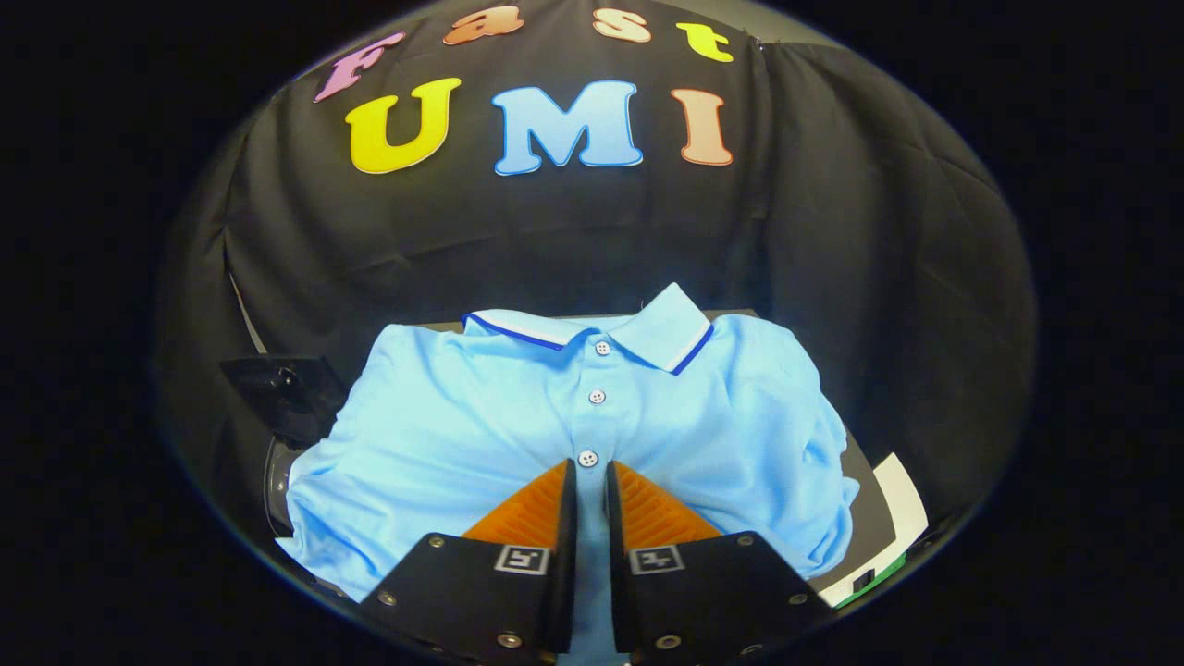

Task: Put the clothes into the washing machine and then close the washing machine lid.

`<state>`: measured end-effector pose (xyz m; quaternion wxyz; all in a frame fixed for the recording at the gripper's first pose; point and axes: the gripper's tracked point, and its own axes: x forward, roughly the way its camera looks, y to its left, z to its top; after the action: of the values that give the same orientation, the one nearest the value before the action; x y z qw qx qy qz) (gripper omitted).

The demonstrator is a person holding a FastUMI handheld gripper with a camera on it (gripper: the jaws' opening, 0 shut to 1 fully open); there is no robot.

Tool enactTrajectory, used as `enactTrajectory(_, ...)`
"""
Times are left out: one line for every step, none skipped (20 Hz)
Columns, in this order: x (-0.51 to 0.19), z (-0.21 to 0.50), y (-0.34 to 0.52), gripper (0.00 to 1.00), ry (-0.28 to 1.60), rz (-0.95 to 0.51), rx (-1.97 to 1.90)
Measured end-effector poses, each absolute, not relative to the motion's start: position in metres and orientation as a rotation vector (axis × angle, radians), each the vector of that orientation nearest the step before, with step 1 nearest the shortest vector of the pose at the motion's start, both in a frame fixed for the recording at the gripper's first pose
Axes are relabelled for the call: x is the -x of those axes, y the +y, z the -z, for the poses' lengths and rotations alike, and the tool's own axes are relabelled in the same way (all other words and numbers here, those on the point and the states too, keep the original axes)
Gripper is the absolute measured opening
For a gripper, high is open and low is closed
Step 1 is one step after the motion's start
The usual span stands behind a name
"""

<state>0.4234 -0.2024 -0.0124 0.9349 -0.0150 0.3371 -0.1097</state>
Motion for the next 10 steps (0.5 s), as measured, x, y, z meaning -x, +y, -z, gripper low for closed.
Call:
enactTrajectory(-0.423, 0.0112, -0.202, 0.14, 0.688, 0.219, 0.032)
enactTrajectory(-0.4203, 0.0105, -0.2018, 0.07, 0.691, 0.219, 0.038)
enactTrajectory(-0.4212, 0.0095, -0.2022, 0.04, 0.697, 0.225, 0.048)
enactTrajectory(-0.4203, 0.0103, -0.2022, 0.02, 0.702, 0.236, 0.053)
enactTrajectory(-0.4195, 0.0094, -0.2025, 0.01, 0.708, 0.248, 0.055)
enactTrajectory(-0.4197, 0.0083, -0.2022, 0.01, 0.71, 0.254, 0.057)
enactTrajectory(-0.421, 0.0066, -0.202, 0.01, 0.708, 0.255, 0.057)
enactTrajectory(-0.4206, 0.0063, -0.2019, 0.01, 0.703, 0.252, 0.061)
enactTrajectory(-0.4214, 0.0042, -0.2017, 0.01, 0.695, 0.248, 0.063)
enactTrajectory(-0.4215, 0.0021, -0.2016, 0.01, 0.682, 0.251, 0.066)
